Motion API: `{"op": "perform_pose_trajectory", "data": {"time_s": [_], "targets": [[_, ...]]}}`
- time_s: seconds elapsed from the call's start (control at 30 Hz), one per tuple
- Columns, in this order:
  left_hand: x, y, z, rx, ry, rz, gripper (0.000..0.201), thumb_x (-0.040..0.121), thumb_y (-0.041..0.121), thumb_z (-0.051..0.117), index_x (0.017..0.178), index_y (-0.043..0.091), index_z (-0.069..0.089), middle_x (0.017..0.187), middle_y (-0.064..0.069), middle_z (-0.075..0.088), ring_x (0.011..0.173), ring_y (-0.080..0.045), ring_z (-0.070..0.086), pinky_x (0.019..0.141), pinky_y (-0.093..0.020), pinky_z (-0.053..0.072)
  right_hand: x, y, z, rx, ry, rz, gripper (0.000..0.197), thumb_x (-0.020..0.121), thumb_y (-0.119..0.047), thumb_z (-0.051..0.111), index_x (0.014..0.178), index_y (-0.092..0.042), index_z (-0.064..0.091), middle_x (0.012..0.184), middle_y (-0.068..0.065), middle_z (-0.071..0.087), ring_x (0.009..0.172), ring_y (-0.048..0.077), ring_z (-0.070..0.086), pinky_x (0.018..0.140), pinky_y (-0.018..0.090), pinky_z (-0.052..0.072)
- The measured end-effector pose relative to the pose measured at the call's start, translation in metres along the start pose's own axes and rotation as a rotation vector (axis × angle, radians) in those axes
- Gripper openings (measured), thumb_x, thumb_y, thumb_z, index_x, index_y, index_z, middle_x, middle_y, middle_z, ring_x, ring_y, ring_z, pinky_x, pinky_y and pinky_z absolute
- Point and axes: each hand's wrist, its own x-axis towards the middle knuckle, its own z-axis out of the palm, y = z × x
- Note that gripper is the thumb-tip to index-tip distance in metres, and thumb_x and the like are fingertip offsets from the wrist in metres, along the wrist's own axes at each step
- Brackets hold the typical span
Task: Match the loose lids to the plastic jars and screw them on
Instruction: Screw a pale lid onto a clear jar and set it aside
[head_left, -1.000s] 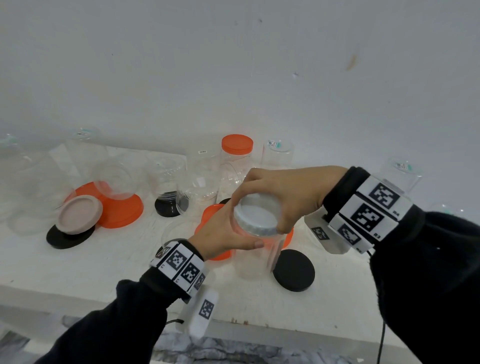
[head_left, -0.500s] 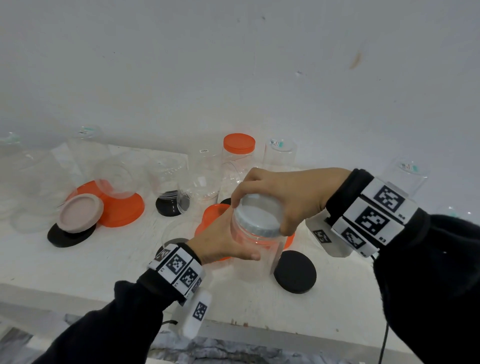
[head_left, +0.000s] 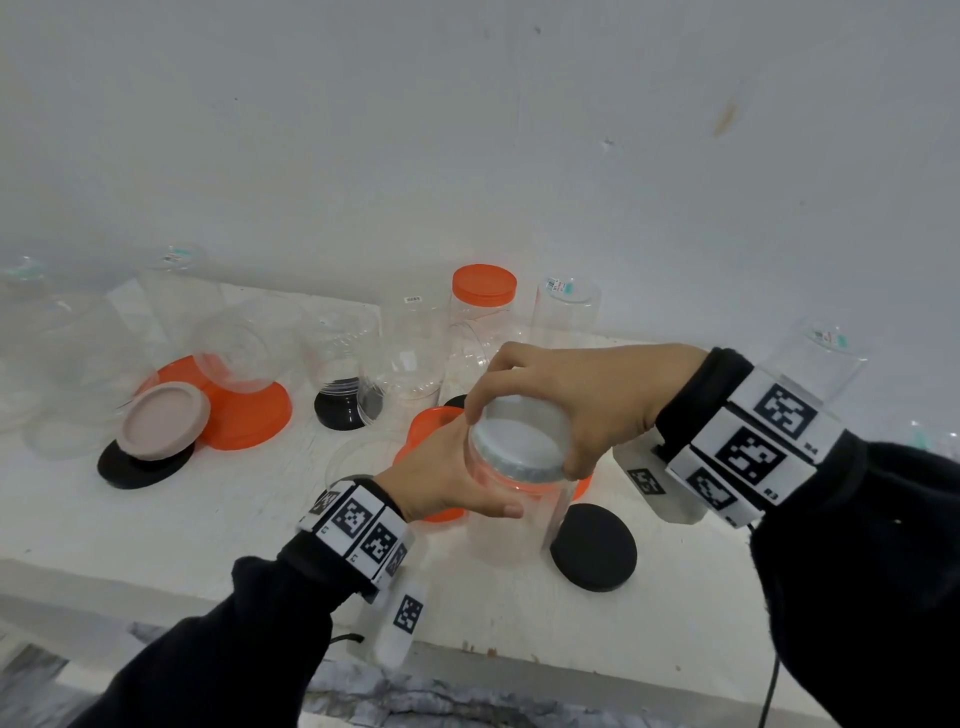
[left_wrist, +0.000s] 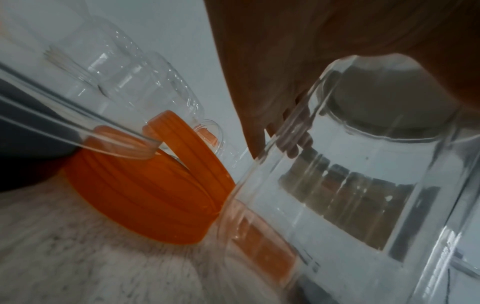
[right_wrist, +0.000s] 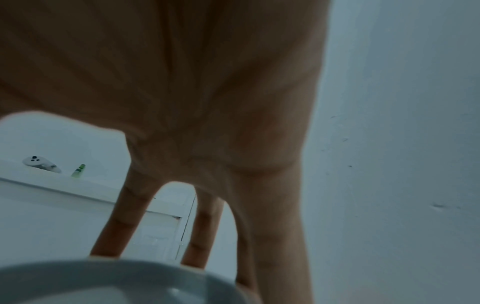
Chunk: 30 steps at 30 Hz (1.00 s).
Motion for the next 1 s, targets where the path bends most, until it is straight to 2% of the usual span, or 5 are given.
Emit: {"op": "perform_pose_trajectory", "data": {"time_s": [0.13,0.37,0.57,0.77,1.0], "targets": [[0.0,-0.001,0.0,-0.008,0.012,0.004,0.089,0.047,0.036,0.083,0.125,0.025,0.042,0.122,0.009,0.057,0.115,0.002,0.052,0.094,-0.013,0.04,0.002,0.002,0.001,-0.002,0.014,0.027,0.078,0.065,-0.016,0.078,0.126,-0.045,0.039,0.124,-0.005,0.034,0.111,0.022,0.045,0.087,0.04,0.05],[-0.001,0.004,0.003,-0.034,0.018,0.047,0.085,0.052,0.027,0.082,0.126,0.031,0.04,0.124,0.012,0.056,0.118,0.001,0.051,0.092,-0.01,0.039,0.008,0.0,0.008,-0.17,0.203,0.214,0.082,0.064,-0.072,0.063,0.133,-0.034,0.039,0.113,-0.001,0.052,0.102,0.019,0.051,0.082,0.033,0.046],[-0.002,0.001,0.003,-0.024,0.025,0.034,0.087,0.049,0.032,0.083,0.125,0.025,0.041,0.12,0.008,0.057,0.116,0.0,0.052,0.093,-0.014,0.04,-0.002,-0.003,0.006,-0.111,0.054,0.064,0.083,0.072,-0.044,0.075,0.14,-0.044,0.026,0.134,-0.006,0.033,0.119,0.018,0.042,0.097,0.037,0.043],[-0.003,0.004,0.004,-0.026,0.037,0.04,0.084,0.051,0.03,0.083,0.123,0.032,0.04,0.12,0.015,0.057,0.117,0.004,0.051,0.093,-0.01,0.038,0.002,-0.003,0.014,-0.21,0.241,0.157,0.077,0.068,-0.066,0.064,0.134,-0.042,0.034,0.11,-0.006,0.041,0.092,0.018,0.047,0.072,0.028,0.036],[-0.003,0.005,0.003,-0.001,0.037,0.053,0.082,0.053,0.029,0.083,0.125,0.028,0.043,0.118,0.013,0.06,0.117,-0.004,0.053,0.097,-0.018,0.04,-0.004,0.002,0.02,-0.109,0.225,0.028,0.073,0.075,-0.064,0.061,0.139,-0.044,0.032,0.132,-0.008,0.04,0.115,0.014,0.046,0.095,0.034,0.042]]}}
